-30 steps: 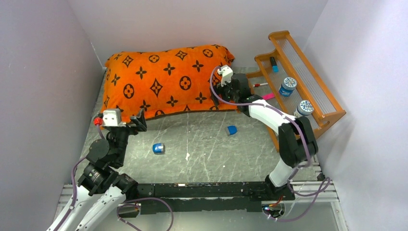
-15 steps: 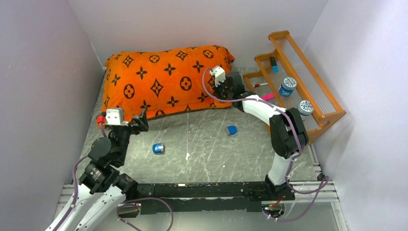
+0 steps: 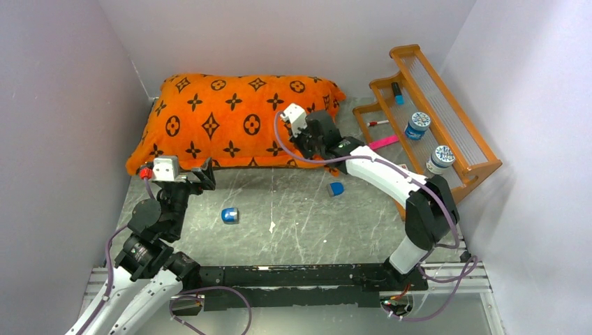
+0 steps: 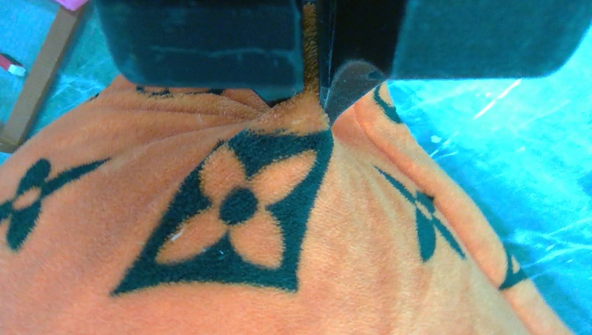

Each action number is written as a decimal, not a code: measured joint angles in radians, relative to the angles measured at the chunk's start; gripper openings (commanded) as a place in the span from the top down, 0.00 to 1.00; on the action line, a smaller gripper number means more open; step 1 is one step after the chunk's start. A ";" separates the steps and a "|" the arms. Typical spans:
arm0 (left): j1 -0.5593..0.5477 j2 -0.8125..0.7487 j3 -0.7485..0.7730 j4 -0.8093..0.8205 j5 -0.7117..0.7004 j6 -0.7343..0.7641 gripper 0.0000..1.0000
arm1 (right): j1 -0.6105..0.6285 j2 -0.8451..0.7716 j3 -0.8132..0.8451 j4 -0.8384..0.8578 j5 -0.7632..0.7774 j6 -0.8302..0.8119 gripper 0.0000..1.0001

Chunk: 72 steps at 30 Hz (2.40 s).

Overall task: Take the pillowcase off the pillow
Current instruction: Move the pillow to the center of the board, then move the distractor to the center of the board.

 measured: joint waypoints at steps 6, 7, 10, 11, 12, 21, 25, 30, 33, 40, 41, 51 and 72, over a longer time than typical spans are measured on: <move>0.000 0.000 0.000 0.000 0.000 -0.001 0.03 | 0.064 -0.024 -0.045 -0.030 0.060 0.038 0.34; 0.000 0.000 0.000 0.000 0.000 -0.001 0.03 | 0.068 -0.025 -0.048 -0.037 0.072 0.045 0.29; 0.000 0.002 0.000 -0.004 -0.001 -0.013 0.03 | 0.079 -0.044 -0.068 -0.029 0.099 0.073 0.18; 0.000 0.006 0.000 -0.007 -0.001 -0.019 0.03 | 0.085 -0.062 -0.084 -0.018 0.112 0.087 0.15; 0.000 0.012 0.002 -0.012 -0.003 -0.023 0.03 | 0.093 -0.079 -0.098 -0.006 0.120 0.098 0.14; 0.003 0.053 0.010 -0.048 -0.065 -0.041 0.03 | 0.369 -0.215 -0.304 0.252 0.315 0.225 0.08; 0.005 0.041 0.010 -0.048 -0.090 -0.044 0.03 | 0.496 -0.186 -0.325 0.342 0.352 0.238 0.07; 0.013 0.024 0.010 -0.050 -0.136 -0.049 0.03 | 0.603 -0.062 -0.323 0.496 0.356 0.246 0.06; 0.025 0.004 0.010 -0.052 -0.174 -0.055 0.03 | 0.653 0.074 -0.310 0.583 0.356 0.245 0.02; 0.044 -0.055 0.010 -0.045 -0.235 -0.063 0.03 | 0.718 0.373 -0.183 0.690 0.371 0.204 0.00; 0.044 -0.058 0.010 -0.044 -0.238 -0.063 0.03 | 0.723 0.404 -0.161 0.698 0.375 0.198 0.00; 0.044 -0.058 0.009 -0.044 -0.237 -0.063 0.03 | 0.725 0.578 -0.026 0.806 0.529 0.153 0.00; 0.044 -0.040 0.009 -0.044 -0.175 -0.058 0.03 | 0.590 0.386 -0.368 0.750 1.025 0.468 0.00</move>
